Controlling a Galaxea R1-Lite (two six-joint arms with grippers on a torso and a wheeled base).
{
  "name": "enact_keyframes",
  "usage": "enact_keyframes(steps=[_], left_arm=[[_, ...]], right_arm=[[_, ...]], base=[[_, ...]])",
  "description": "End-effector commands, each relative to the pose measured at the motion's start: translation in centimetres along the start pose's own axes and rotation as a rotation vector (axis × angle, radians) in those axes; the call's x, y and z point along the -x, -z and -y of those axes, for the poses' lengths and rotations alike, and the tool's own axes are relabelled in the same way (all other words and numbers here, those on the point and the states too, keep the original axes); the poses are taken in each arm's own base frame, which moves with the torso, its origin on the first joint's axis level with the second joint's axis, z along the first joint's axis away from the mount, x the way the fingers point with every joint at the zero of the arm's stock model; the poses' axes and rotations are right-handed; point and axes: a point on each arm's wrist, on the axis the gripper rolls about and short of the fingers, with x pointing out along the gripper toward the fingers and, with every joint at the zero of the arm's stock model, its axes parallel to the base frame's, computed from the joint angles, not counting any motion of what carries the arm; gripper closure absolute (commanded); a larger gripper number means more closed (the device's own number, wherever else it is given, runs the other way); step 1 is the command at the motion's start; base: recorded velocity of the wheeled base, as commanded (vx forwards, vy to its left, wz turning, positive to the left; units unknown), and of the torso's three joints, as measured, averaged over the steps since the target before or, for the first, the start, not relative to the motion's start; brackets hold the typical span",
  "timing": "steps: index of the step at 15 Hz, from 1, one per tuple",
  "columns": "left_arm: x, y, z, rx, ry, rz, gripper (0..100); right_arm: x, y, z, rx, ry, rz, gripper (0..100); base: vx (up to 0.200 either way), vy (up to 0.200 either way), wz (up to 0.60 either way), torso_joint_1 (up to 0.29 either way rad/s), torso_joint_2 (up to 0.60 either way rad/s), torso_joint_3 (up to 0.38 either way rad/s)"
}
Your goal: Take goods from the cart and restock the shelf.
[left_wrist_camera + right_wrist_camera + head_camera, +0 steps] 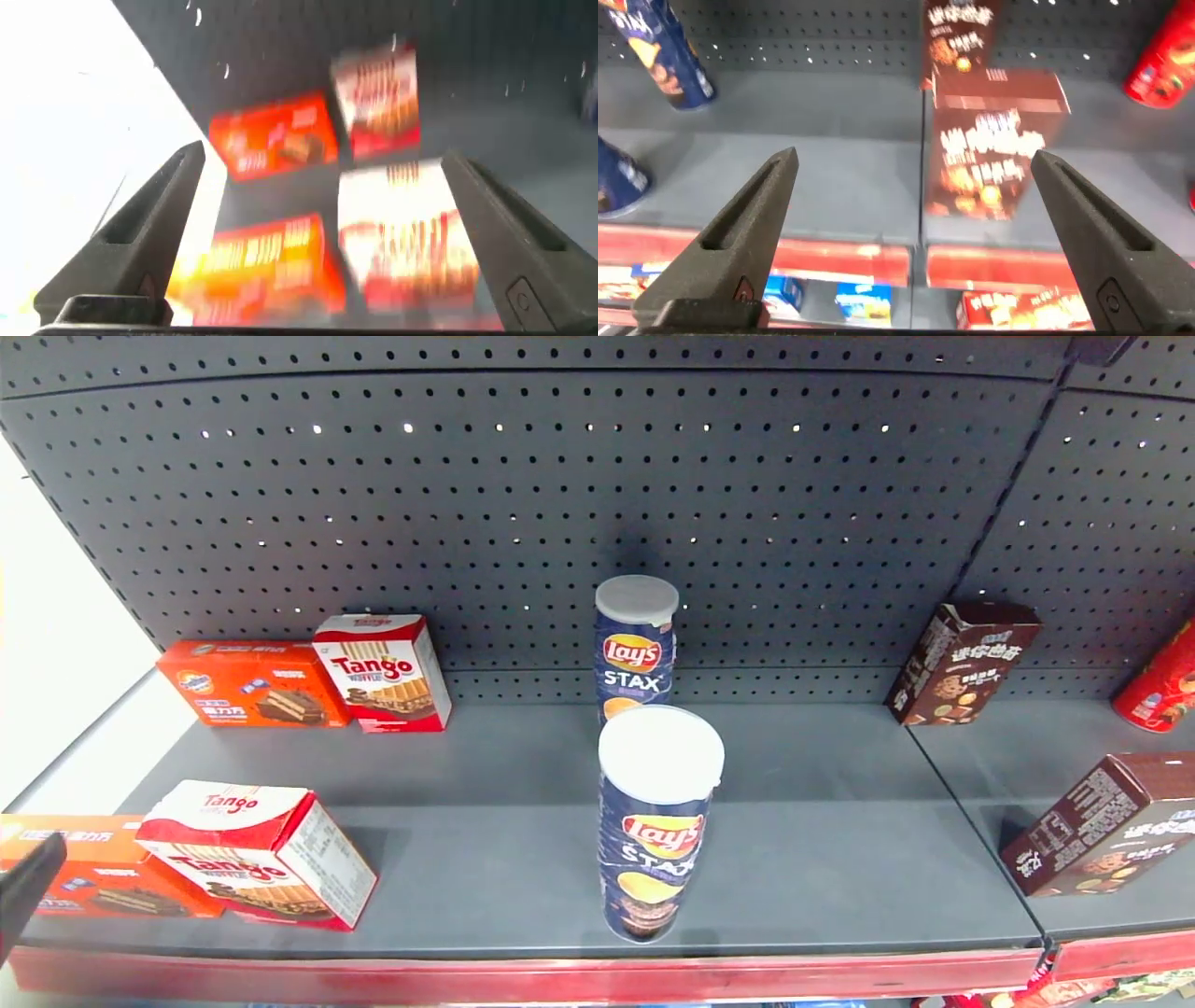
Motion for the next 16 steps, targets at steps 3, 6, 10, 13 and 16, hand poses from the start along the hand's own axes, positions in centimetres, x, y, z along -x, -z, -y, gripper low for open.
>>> enact_keyframes(steps=[3, 6, 10, 13, 16], left_arm=[[8.5, 5.5, -0.1, 0.004, -0.022, -0.012, 0], [8.2, 6.1, 0.1, 0.055, -0.039, -0.038, 0], [6.7, 9.0, 1.4, 0.061, -0.048, -0.017, 0], [6.2, 10.4, 1.9, 0.05, -0.077, -0.012, 0], [6.2, 10.9, 2.0, 0.039, -0.056, -0.051, 0]], right_arm=[[3.1, 4.7, 0.3, -0.014, 0.006, 0.01, 0], [2.5, 6.7, 0.3, -0.005, 0.009, -0.016, 0], [2.4, 7.4, 0.3, -0.026, 0.01, -0.061, 0], [2.4, 7.6, 0.4, -0.011, 0.1, -0.076, 0], [2.5, 8.1, 0.1, -0.027, -0.058, -0.13, 0]], base=[[0.0, 0.0, 0.0, 0.0, 0.0, 0.0], [0.0, 0.0, 0.0, 0.0, 0.0, 0.0], [0.0, 0.0, 0.0, 0.0, 0.0, 0.0], [0.0, 0.0, 0.0, 0.0, 0.0, 0.0], [0.0, 0.0, 0.0, 0.0, 0.0, 0.0]])
